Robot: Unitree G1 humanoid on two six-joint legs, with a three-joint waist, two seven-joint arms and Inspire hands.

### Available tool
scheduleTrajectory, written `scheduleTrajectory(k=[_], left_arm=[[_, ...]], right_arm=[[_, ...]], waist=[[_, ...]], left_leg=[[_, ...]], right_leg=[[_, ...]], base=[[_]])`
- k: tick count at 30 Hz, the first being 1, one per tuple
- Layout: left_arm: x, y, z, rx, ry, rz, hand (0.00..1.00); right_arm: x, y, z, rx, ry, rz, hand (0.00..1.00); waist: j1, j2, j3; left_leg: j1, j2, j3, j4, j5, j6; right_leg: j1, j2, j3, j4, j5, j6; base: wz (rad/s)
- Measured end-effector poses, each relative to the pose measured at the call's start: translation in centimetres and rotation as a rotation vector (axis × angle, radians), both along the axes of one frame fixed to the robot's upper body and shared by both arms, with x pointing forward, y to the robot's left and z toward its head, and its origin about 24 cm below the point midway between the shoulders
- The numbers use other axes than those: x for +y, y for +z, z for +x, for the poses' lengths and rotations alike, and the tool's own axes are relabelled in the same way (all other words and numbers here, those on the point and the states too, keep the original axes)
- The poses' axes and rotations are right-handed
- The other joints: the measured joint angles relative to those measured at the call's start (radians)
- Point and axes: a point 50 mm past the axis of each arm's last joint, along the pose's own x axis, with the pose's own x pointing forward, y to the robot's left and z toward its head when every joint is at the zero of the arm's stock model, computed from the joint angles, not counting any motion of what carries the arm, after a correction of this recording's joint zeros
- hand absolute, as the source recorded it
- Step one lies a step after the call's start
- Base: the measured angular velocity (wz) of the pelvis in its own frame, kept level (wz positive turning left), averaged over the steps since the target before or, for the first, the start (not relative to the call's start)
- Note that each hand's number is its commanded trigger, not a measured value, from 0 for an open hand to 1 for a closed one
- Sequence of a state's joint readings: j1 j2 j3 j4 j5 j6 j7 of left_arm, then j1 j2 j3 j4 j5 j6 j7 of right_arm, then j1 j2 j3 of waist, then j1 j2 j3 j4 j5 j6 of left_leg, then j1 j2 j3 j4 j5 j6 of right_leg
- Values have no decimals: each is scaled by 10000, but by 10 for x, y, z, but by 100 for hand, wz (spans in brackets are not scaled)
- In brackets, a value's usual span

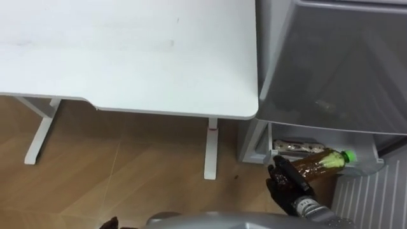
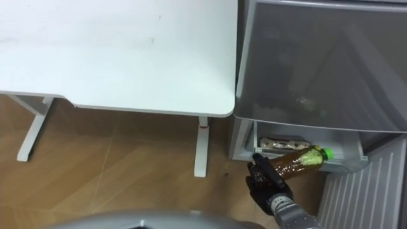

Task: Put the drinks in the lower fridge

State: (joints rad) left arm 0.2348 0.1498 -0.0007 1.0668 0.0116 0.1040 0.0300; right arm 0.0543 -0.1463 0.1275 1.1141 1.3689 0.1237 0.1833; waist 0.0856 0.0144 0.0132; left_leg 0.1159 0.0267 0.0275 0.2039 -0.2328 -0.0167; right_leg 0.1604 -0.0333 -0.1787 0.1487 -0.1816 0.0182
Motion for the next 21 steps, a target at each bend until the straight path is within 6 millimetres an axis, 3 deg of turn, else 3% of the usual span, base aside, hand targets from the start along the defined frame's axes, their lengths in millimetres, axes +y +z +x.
scheduleTrajectory(k=[11,16,21], left_arm=[[-4,-1,-24,1131,-541,-401,0],[0,0,-14,870,-642,-339,0],[1,1,12,417,-959,-200,0]], right_arm=[[-20,5,8,-138,-937,-279,100],[-29,12,30,-549,-1097,-463,100],[-29,18,53,-768,-1709,-182,100]], waist=[[-268,165,-26],[-284,192,-51],[-234,128,-46]], left_leg=[[-159,-35,-99,139,3,2],[-727,-32,-138,346,31,7],[-1340,-49,-140,348,121,36]], right_leg=[[13,-32,-163,-131,-18,20],[-473,-48,-357,-93,-3,-2],[-1098,-109,-439,108,23,-26]], base=[[5],[11],[1]])
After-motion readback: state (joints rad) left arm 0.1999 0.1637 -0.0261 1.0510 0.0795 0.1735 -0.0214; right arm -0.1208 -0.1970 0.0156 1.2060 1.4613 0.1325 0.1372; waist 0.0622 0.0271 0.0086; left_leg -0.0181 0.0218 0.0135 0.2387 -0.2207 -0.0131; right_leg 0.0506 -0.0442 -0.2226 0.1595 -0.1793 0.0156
